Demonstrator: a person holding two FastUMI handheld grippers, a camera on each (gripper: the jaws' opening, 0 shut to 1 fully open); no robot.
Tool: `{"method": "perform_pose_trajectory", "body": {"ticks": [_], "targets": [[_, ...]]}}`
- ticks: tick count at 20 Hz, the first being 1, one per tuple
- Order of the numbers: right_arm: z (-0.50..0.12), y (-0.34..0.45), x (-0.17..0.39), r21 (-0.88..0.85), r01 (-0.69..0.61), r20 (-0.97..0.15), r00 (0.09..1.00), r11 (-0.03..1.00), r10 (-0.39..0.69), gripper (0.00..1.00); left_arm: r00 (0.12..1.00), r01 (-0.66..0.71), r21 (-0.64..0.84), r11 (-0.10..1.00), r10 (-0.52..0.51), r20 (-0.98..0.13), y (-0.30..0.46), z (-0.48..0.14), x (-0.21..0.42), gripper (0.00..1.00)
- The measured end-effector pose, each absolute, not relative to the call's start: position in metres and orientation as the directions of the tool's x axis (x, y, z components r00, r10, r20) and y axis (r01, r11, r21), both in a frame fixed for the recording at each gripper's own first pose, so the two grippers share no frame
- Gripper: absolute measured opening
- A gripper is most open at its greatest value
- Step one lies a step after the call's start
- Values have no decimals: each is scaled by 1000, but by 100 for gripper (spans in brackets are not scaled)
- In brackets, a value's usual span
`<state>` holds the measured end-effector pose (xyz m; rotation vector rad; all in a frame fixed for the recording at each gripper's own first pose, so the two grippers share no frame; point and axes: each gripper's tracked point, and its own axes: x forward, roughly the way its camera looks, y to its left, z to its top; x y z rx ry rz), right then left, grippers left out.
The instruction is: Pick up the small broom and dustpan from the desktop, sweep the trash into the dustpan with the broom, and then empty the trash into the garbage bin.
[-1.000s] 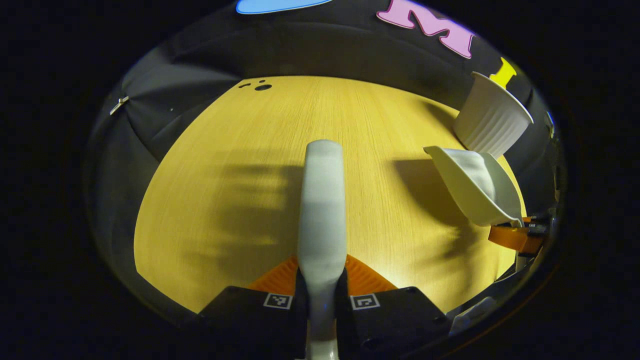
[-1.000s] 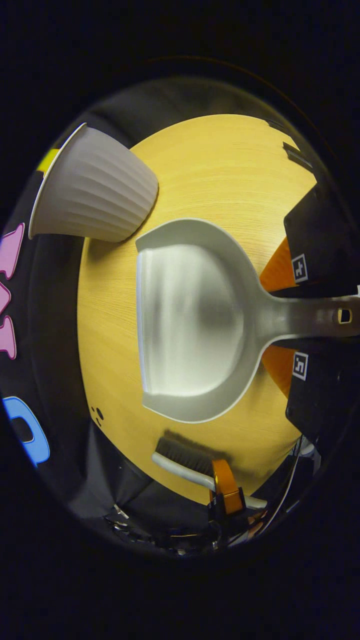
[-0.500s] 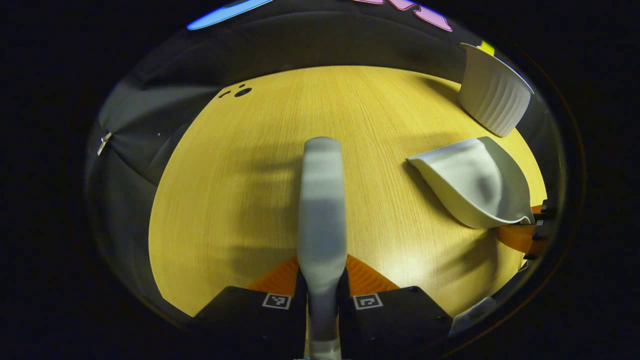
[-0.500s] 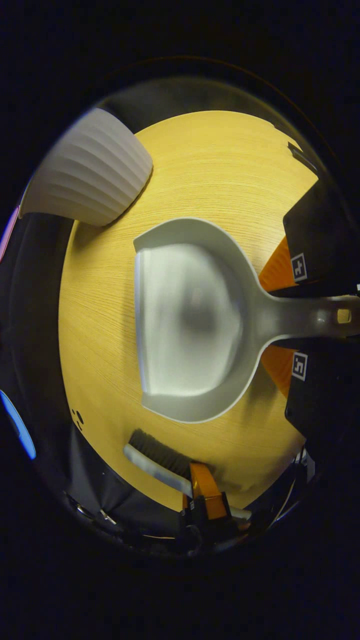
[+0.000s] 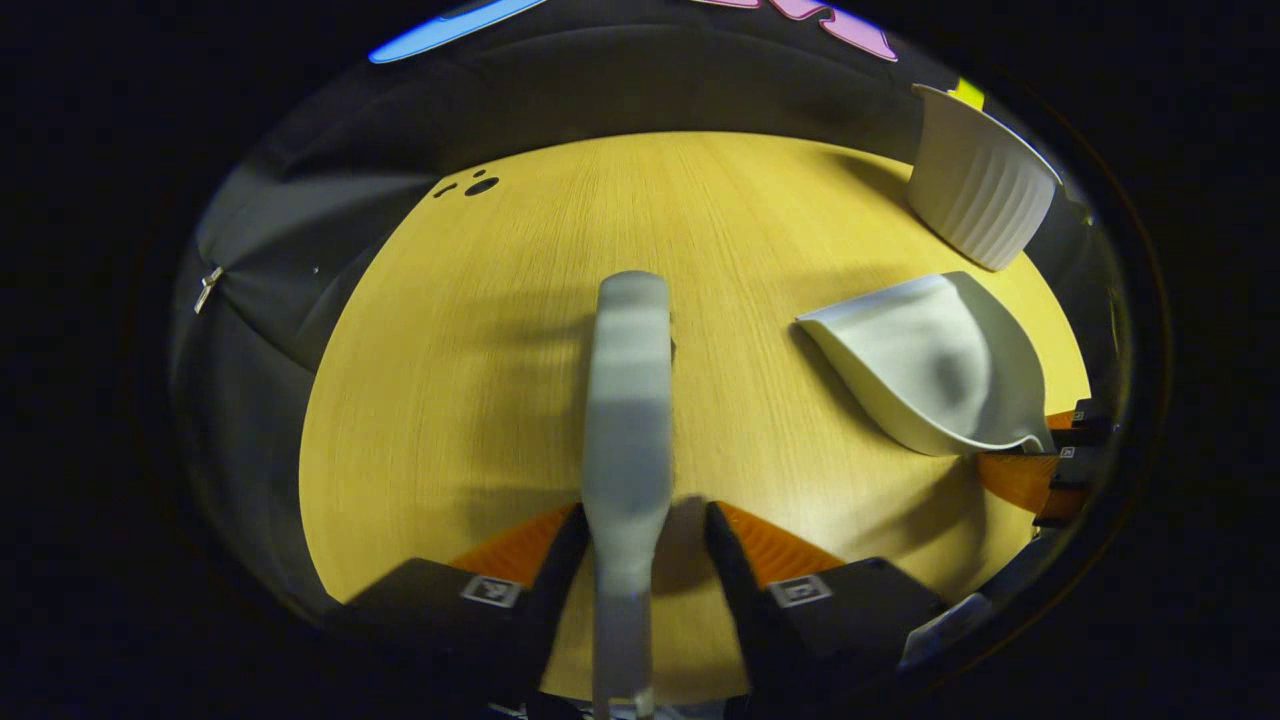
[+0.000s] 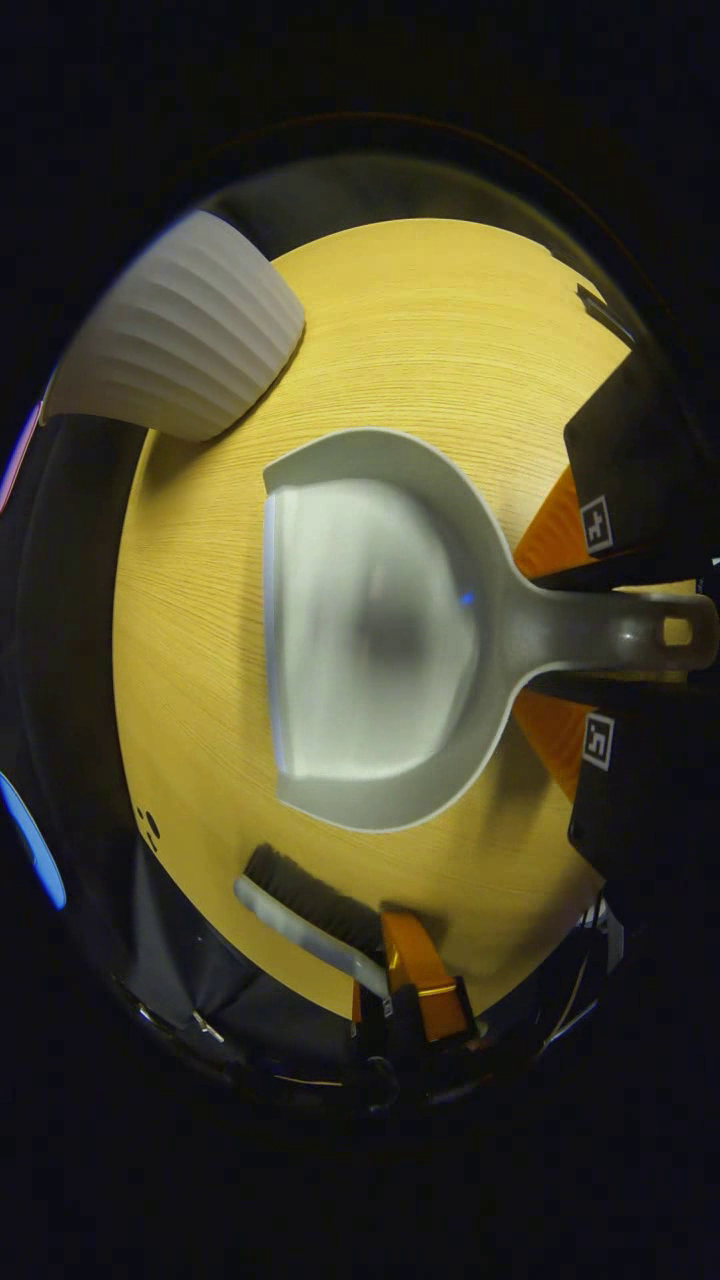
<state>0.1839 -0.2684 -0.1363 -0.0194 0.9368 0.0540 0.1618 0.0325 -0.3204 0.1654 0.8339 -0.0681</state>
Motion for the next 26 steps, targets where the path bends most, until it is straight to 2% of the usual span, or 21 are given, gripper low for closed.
{"method": "perform_pose_trajectory", "body": {"ticks": [1, 2, 3, 5, 8, 11, 14, 17, 20, 22, 26], "targets": [[-131, -268, 181, 9, -57, -799, 600, 998, 41, 52, 676, 123, 114, 986, 1, -737, 33, -319, 157, 100], [-125, -268, 177, 2, -61, -794, 607, 998, 39, 59, 690, 119, 103, 988, -8, -724, 32, -312, 152, 99], [-119, -270, 173, -20, -64, -785, 619, 998, 24, 82, 709, 111, 92, 990, -14, -705, 33, -304, 146, 98], [-103, -273, 171, -55, -65, -753, 658, 996, 1, 100, 765, 95, 77, 993, -23, -644, 34, -278, 134, 98], [-64, -270, 158, -54, -42, -680, 733, 998, -6, 100, 873, 96, 38, 995, -66, -483, 33, -222, 114, 98], [-16, -268, 145, -54, -12, -568, 823, 998, -21, 100, 944, 111, 30, 993, -96, -317, 31, -168, 76, 98], [32, -261, 129, -45, -15, -429, 903, 999, -6, 100, 982, 107, 28, 994, -102, -157, 27, -123, 37, 98], [73, -250, 106, 38, -17, -313, 949, 999, 28, 100, 991, 123, -5, 992, -123, -52, 15, -98, 0, 98], [102, -249, 75, 49, -10, -212, 977, 999, 20, 100, 991, 133, -28, 991, -133, 13, 9, -84, -32, 98], [109, -242, 56, 53, -29, -183, 982, 998, 38, 99, 993, 117, -35, 993, -116, 38, 10, -84, -48, 98], [109, -231, 34, 70, -53, -153, 986, 996, 64, 99, 993, 116, -42, 992, -115, 16, 3, -103, -70, 97]]}}
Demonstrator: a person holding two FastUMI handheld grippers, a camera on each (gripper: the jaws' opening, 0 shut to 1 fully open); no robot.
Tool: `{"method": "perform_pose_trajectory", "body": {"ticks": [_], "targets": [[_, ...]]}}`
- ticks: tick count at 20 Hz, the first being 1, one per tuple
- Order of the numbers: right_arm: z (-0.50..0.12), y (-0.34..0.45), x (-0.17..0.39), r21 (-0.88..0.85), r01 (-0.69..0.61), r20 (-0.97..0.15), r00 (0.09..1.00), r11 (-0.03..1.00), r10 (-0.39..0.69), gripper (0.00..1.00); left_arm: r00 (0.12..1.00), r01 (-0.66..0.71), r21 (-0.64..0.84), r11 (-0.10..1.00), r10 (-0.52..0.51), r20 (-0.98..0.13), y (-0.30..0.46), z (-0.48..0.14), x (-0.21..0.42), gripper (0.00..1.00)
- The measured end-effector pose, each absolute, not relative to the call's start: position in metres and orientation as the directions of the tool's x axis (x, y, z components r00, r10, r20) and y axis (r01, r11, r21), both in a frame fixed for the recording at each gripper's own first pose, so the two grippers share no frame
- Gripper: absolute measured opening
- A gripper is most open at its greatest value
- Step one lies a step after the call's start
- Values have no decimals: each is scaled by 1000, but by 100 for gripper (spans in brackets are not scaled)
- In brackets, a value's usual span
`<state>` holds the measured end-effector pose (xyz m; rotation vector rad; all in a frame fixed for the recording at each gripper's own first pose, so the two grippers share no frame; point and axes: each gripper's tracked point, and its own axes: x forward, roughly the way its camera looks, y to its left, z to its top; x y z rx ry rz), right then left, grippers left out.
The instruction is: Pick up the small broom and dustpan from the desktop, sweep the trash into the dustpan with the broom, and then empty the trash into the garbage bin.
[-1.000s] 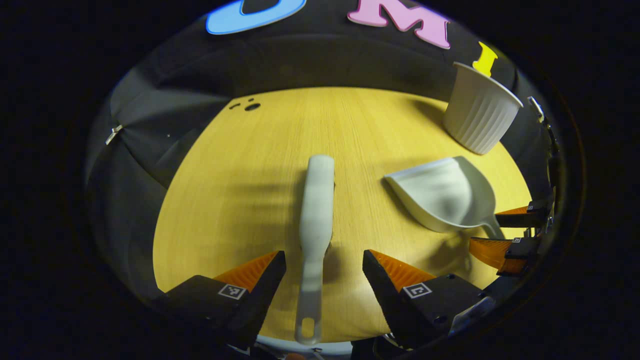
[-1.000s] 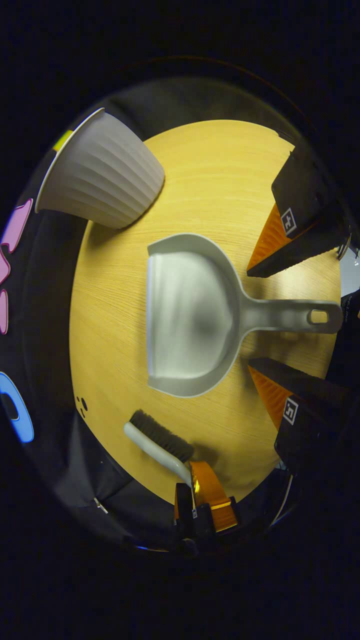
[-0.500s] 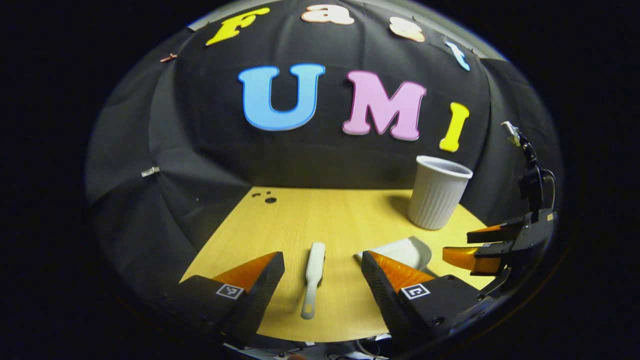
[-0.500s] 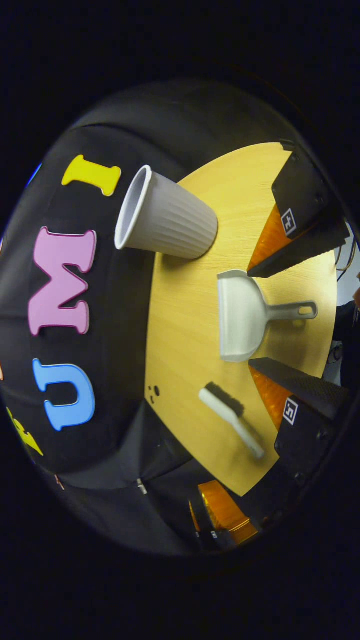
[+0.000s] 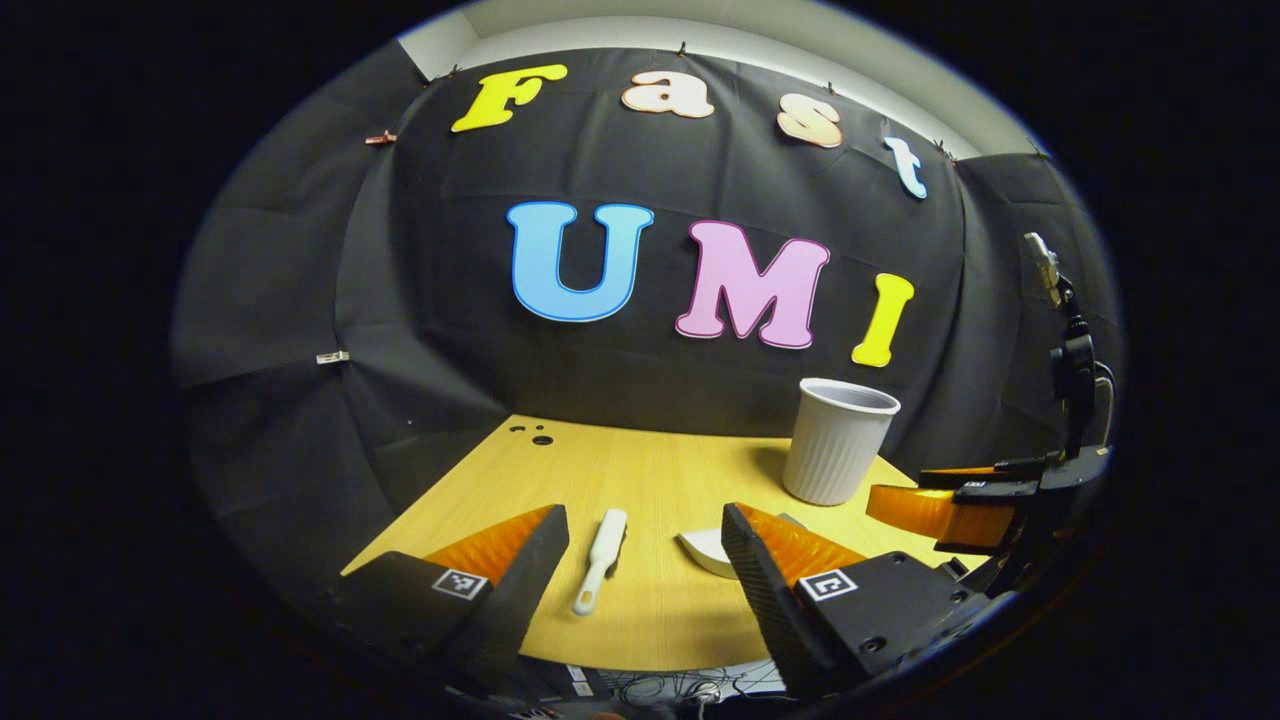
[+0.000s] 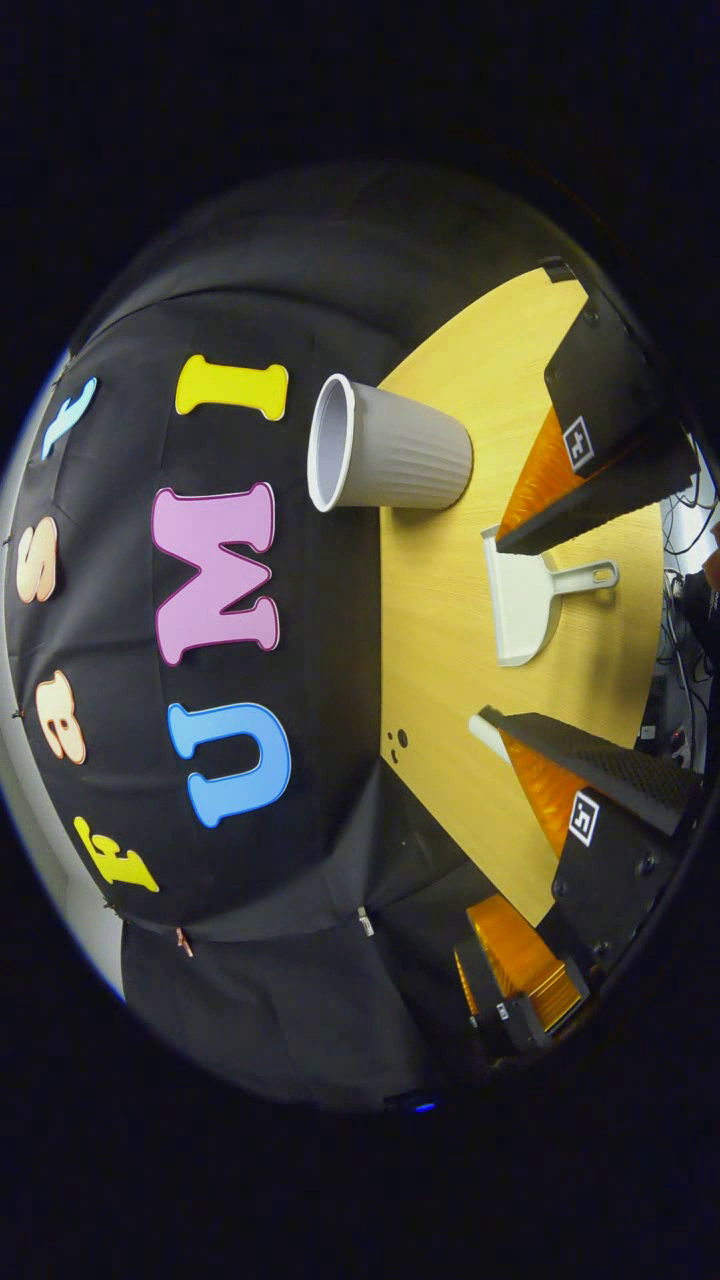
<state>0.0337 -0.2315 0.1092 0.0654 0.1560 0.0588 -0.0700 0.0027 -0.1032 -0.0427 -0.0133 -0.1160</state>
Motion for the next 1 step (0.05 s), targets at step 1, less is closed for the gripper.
{"method": "perform_pose_trajectory", "body": {"ticks": [1], "targets": [[104, -231, 31, 62, -55, -162, 985, 997, 64, 99, 992, 127, -38, 991, -126, 4, 0, -110, -71, 96]]}}
